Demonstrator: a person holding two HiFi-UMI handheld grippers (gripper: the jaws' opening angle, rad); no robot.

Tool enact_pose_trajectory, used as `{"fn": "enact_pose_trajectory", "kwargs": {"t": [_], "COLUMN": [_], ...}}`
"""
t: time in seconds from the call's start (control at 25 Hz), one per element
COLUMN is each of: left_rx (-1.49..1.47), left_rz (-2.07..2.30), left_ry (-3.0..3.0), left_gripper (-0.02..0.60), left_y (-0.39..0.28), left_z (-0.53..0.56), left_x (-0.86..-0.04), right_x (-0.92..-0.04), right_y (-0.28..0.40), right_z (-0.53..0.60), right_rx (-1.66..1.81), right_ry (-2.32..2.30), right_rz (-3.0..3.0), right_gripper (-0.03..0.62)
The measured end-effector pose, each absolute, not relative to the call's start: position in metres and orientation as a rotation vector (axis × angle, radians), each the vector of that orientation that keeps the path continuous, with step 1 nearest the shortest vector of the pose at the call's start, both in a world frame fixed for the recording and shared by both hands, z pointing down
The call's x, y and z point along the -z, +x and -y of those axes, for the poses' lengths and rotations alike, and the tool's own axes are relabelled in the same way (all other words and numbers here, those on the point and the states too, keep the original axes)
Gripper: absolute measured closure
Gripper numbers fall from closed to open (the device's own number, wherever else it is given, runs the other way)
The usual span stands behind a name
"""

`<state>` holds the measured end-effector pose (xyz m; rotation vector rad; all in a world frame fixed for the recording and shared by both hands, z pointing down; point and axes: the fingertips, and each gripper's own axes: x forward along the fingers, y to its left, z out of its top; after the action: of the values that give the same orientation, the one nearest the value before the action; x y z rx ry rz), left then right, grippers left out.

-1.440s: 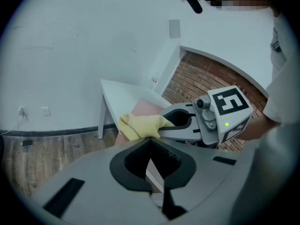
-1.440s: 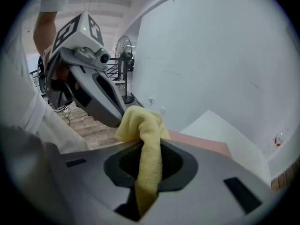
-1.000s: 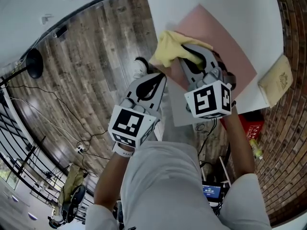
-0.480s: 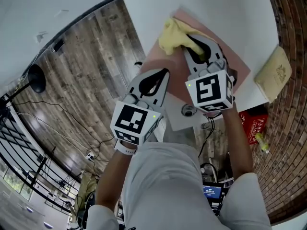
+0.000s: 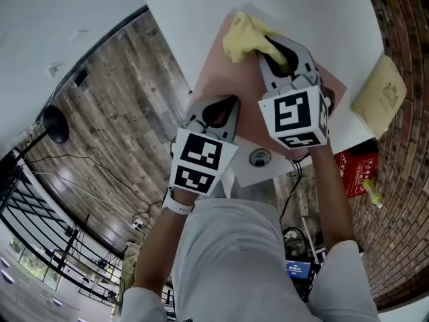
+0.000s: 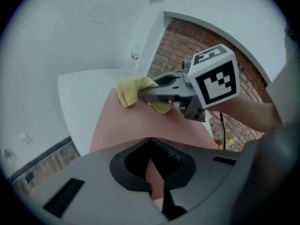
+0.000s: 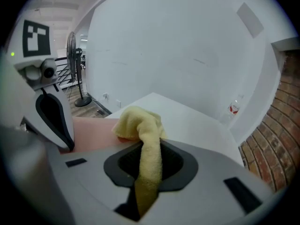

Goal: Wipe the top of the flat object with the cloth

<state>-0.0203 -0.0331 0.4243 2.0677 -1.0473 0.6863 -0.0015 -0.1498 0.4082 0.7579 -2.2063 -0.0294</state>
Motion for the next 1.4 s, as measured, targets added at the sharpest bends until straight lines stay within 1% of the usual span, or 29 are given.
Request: {"fn": "enact_pose_trajectory", "kwargs": {"t": [0.2,0.4,0.52,0.72,1.0,1.24,1.4], "left_rx": [-0.687,-0.696,-0.696,-0.702,-0.701,-0.699,-0.705], "left_rz": [1.03,1.032,1.035,1.039,1.046,1.051,1.047], "left_ry": [2.026,2.028,2.032,2.022,2.026,2.039,2.05], "left_gripper": [0.563,0.563,0.563,0.563,0.563,0.563,0.563], "left_y": [-0.022,-0.022,-0.022,-0.022,-0.022,-0.018,-0.021], "left_z": [0.036,0.035,0.035,0.035,0.041,0.039,0.038], "left_x": [-0.427,-0.427,-0.427,-0.43,-0.428,-0.427,-0.427], "right_x": [-0.385,-0.358,-0.342,-0.34,-0.386,-0.422,-0.435], "right_y": [0.022,0.056,0.065,0.044,-0.011,-0.026,-0.029], "right_z": [0.152,0.144,0.153,0.18,0.208,0.216,0.203], "right_rx": [-0.081,0.026,0.083,0.065,-0.208,-0.483,-0.539], "right_ry": [0.727,0.635,0.634,0.619,0.442,0.221,0.086], "right_rz": [2.213,2.157,2.158,2.238,2.278,2.232,2.165], "right_gripper": [0.53,0.53,0.53,0.53,0.528,0.528,0.537]}}
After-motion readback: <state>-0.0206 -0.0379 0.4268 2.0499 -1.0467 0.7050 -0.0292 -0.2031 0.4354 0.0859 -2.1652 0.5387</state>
